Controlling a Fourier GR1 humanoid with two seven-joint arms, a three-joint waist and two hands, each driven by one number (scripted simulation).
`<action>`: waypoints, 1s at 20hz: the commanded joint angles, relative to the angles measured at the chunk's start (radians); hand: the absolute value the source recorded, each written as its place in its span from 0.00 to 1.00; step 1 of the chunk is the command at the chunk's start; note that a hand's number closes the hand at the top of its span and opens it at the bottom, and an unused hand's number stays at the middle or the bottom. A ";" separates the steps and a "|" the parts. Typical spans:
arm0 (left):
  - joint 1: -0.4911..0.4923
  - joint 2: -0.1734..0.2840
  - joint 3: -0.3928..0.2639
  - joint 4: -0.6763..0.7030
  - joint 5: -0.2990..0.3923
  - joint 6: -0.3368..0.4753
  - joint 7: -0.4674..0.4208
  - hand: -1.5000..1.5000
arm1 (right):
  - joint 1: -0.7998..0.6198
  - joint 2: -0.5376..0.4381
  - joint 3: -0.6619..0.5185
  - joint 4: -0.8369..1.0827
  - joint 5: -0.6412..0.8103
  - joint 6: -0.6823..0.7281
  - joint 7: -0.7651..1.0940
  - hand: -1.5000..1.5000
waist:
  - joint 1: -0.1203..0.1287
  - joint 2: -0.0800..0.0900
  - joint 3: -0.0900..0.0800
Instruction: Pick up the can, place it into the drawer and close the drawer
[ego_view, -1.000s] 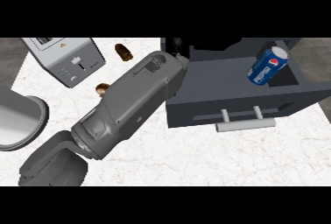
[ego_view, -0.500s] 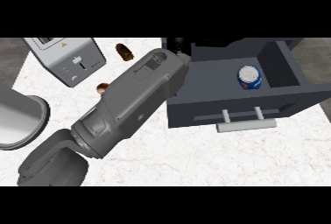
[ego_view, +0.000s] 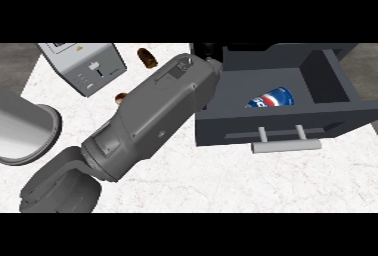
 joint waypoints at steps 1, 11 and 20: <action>-0.024 0.000 -0.009 0.010 0.011 0.020 -0.024 0.00 | -0.071 0.011 0.109 -0.044 0.196 -0.016 -0.007 0.00 | 0.015 0.001 0.000; -0.017 0.000 0.016 0.004 0.023 0.003 0.030 0.00 | -0.246 0.018 0.422 0.113 0.720 -0.126 -0.041 0.00 | 0.065 -0.010 -0.002; 0.021 0.054 0.013 -0.074 -0.028 0.019 0.086 0.00 | -0.437 -0.002 0.587 0.480 1.030 -0.310 -0.145 0.00 | 0.092 -0.021 -0.002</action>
